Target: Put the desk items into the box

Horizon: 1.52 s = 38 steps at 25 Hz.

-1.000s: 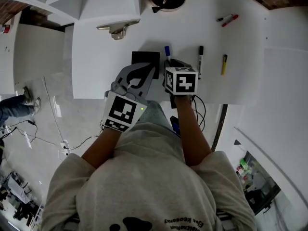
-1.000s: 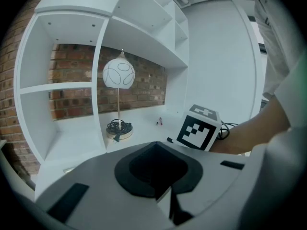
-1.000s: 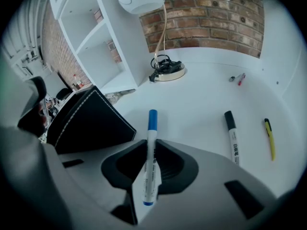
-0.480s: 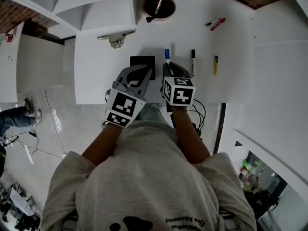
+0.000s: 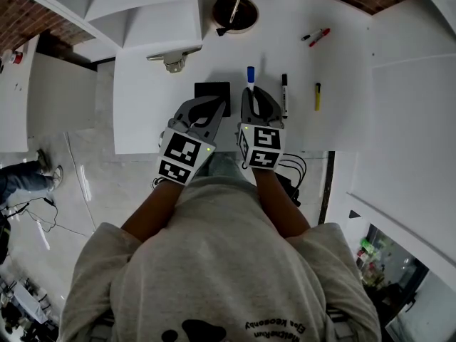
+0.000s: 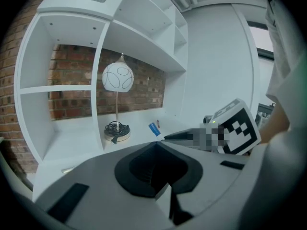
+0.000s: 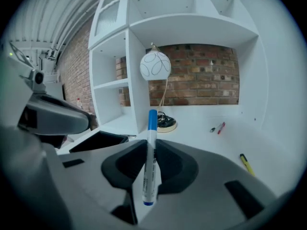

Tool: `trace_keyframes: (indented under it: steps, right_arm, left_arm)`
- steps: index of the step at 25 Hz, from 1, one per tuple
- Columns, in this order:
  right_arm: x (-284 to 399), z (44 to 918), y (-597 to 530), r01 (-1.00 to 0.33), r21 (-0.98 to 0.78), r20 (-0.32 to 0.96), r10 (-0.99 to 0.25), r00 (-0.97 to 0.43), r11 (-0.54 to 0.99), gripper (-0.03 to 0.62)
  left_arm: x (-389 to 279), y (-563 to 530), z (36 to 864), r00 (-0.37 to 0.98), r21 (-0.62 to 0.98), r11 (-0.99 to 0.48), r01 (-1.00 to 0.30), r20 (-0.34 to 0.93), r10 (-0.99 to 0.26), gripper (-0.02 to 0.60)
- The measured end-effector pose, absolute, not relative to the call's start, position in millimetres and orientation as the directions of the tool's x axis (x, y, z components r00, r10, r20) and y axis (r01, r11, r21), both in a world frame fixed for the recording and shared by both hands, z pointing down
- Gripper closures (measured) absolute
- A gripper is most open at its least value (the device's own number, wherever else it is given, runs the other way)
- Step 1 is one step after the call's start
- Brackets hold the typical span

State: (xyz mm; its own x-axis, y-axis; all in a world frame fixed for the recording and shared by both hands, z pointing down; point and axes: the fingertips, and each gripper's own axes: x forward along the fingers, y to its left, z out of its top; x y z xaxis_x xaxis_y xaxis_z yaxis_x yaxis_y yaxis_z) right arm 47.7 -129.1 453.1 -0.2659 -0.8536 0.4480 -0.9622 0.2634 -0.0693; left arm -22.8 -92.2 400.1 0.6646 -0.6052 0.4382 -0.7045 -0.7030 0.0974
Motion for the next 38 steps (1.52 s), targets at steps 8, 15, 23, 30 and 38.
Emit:
trace_keyframes:
  steps: [8,15,23,30,38]
  right_arm:
    - [35,413,-129,-0.953,-0.045,0.29,-0.909,-0.3,0.3,0.519]
    - [17,386,-127,-0.935,-0.046,0.206,-0.913,-0.354,0.352,0.519]
    - [-2,370,-125,-0.919,-0.038,0.166,-0.904,-0.394,0.393,0.519]
    - [-20,367,-123,-0.899,-0.042,0.154,-0.887,-0.436,0.435,0.519]
    - [-42,376,-123,-0.879,-0.041,0.166,-0.864,-0.475,0.475,0.519]
  left_arm:
    - [-31,-90,398,0.654,0.109,-0.682,-0.724,0.425,-0.626,0.577]
    - [-39,-86,396,0.638,0.1,-0.665,-0.74,0.419,-0.647,0.577]
    - [-49,-84,392,0.623,0.091,-0.651,-0.753,0.415,-0.663,0.577]
    - [-58,-80,392,0.605,0.086,-0.634,-0.768,0.421,-0.676,0.577]
    - [-76,-80,393,0.576,0.079,-0.605,-0.792,0.425,-0.698,0.577]
